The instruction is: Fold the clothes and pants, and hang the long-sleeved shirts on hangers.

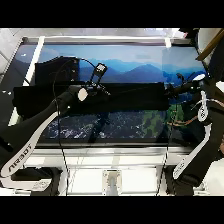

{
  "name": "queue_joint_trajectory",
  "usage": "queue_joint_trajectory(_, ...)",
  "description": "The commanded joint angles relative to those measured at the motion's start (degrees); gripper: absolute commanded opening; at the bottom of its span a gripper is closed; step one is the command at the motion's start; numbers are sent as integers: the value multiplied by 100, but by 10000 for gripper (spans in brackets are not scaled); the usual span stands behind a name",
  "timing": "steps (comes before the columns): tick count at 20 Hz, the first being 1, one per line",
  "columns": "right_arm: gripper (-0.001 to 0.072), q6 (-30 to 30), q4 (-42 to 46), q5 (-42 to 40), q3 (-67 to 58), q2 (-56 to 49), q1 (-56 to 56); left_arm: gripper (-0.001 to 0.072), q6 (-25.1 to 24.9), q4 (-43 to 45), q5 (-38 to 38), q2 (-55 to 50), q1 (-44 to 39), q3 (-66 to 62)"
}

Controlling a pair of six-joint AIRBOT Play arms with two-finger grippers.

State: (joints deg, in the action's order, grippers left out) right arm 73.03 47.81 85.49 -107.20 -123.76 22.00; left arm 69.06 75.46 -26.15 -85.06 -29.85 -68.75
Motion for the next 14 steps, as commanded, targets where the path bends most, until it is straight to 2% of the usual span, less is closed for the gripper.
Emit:
queue_joint_trajectory(1, 7, -68, -1121, 328, -232, 326, -61, 20, 4, -297, 35, -96, -7, -7)
queue_joint_trajectory(4, 7, 201, -1744, 387, -905, 710, -280, 21, 0, -1161, -109, -426, -20, -7)
queue_joint_trajectory(8, 7, 780, -1755, -52, -1346, 1241, -890, 20, -2, -2028, -107, -994, -164, -20)
queue_joint_trajectory(11, 6, 1263, -1729, -192, -1338, 1322, -1447, 20, 2, -2218, -87, -994, -74, -33)
queue_joint_trajectory(14, 6, 1333, -1738, -719, -1311, 1322, -2081, 20, 0, -2194, -155, -396, 588, -66)
